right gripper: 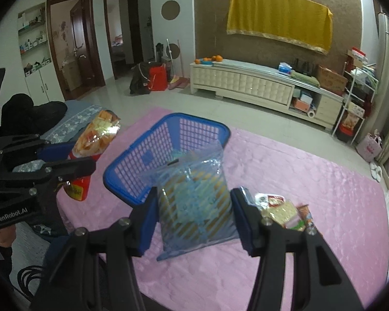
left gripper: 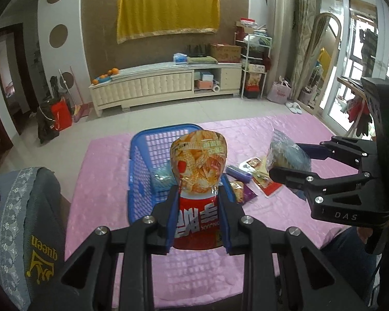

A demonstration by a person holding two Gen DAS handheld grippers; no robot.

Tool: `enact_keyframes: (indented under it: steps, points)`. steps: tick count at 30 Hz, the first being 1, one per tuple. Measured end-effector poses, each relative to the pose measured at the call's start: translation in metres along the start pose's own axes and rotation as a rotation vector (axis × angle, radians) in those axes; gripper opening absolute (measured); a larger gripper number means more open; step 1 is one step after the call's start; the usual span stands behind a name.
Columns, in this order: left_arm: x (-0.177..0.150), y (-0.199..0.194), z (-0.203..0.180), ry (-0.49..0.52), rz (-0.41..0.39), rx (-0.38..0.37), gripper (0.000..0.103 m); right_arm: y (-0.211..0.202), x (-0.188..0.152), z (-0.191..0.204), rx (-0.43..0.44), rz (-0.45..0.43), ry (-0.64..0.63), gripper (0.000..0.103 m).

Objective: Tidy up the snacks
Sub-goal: 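Release the striped bag into the basket with the right tool while the left tool holds the pouch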

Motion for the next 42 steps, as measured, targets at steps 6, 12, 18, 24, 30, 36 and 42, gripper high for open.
enact_keyframes:
  steps: [6, 12, 18, 24, 30, 36, 42]
  points:
    - [0.007, 0.004, 0.021, -0.022, -0.001, 0.017, 0.026, 0.013, 0.017, 0.013, 0.027, 0.008, -0.013, 0.059]
    - [0.015, 0.015, 0.033, -0.038, 0.009, 0.023, 0.026, 0.034, 0.032, 0.022, 0.046, 0.032, -0.030, 0.059]
    - [0.016, 0.035, 0.042, -0.058, 0.034, 0.026, 0.026, 0.062, 0.042, 0.029, 0.066, 0.077, -0.049, 0.059]
    - [0.012, 0.067, 0.054, -0.092, 0.080, 0.004, 0.026, 0.094, 0.042, 0.029, 0.072, 0.132, -0.064, 0.059]
    - [0.011, 0.084, 0.066, -0.120, 0.106, 0.006, 0.026, 0.125, 0.040, 0.027, 0.088, 0.196, -0.077, 0.059]
    - [0.012, 0.093, 0.074, -0.138, 0.114, 0.006, 0.026, 0.147, 0.040, 0.030, 0.102, 0.226, -0.093, 0.059]
    - [0.015, 0.104, 0.088, -0.138, 0.123, 0.012, 0.026, 0.166, 0.053, 0.032, 0.101, 0.234, -0.107, 0.059]
Point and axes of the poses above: each gripper's, at about its wrist camera, not at the fingertips, and y roughly the way its jaws point, z to its left, x to its top, the point moved 2 cm from there along y, roughly the way its jaws point, and after that the axes turned 3 degrees about -x, right-handed, at the moved point
